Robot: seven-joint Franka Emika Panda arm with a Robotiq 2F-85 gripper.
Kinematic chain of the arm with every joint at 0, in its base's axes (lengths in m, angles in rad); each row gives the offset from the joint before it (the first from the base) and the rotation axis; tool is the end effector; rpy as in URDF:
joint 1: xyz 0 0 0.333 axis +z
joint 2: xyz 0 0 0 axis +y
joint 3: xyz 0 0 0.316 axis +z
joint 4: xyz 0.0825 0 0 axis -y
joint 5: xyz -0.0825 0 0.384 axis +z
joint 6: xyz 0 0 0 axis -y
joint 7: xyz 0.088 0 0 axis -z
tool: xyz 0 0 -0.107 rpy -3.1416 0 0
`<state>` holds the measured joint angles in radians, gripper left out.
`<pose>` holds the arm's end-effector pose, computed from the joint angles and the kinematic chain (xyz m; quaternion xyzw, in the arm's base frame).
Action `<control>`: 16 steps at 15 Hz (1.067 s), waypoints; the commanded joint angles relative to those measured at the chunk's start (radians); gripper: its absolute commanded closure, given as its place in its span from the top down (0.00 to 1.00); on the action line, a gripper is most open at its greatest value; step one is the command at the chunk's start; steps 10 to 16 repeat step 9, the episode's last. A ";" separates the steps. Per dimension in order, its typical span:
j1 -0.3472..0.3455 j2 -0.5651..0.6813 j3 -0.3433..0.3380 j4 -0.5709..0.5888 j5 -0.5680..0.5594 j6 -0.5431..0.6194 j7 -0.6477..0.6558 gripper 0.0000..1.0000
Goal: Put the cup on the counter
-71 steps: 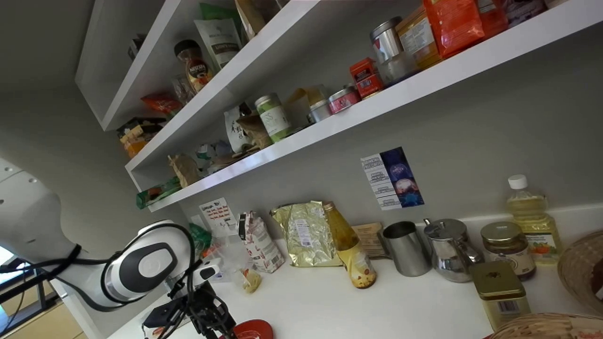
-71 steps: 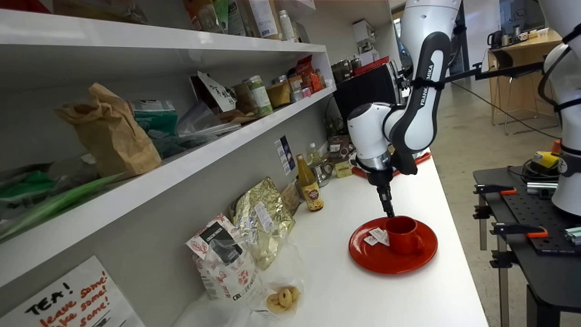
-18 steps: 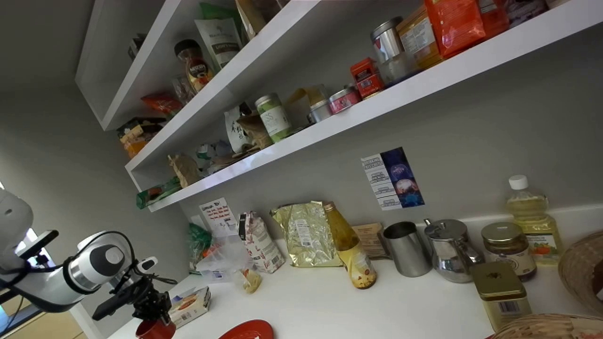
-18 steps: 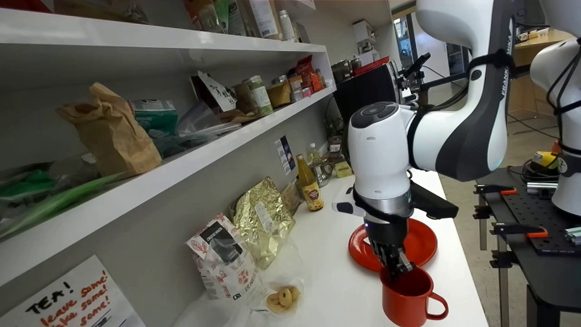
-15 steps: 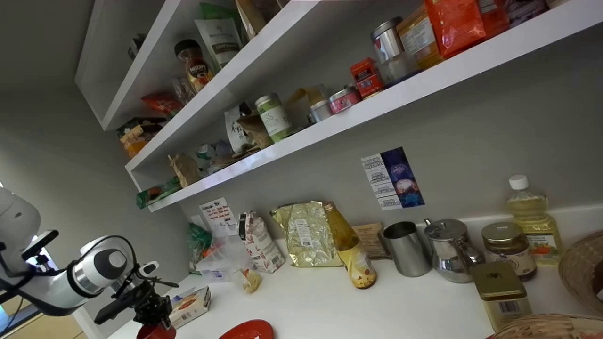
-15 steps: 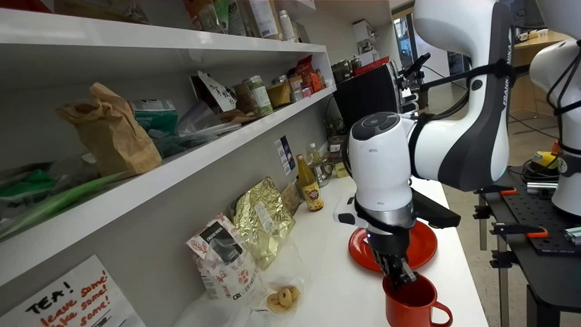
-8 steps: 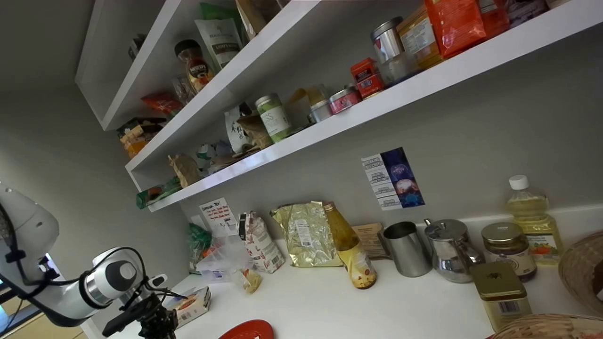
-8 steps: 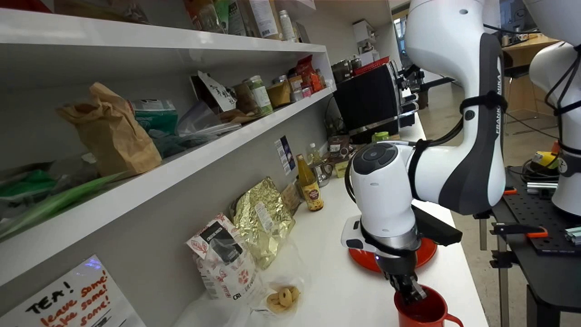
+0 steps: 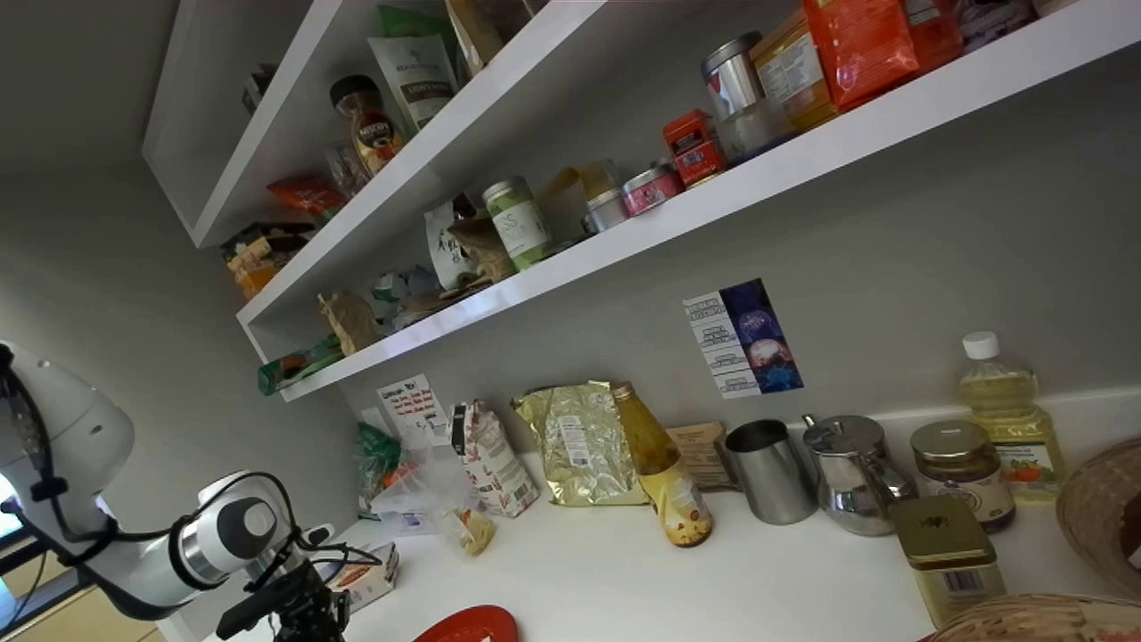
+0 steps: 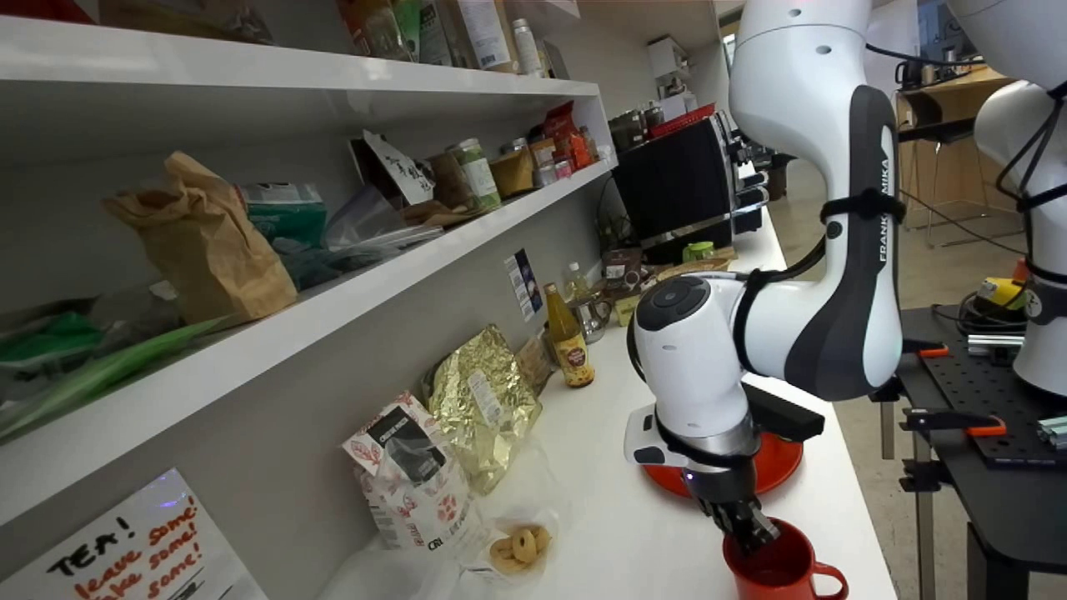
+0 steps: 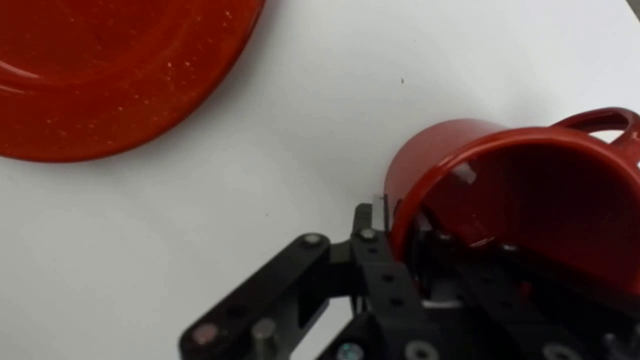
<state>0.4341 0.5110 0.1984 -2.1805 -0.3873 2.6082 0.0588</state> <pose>0.4341 0.3334 0.1500 0.9008 0.4311 -0.0125 0.0511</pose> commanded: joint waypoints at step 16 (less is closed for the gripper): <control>0.002 0.009 -0.003 0.000 0.012 0.000 -0.016 0.33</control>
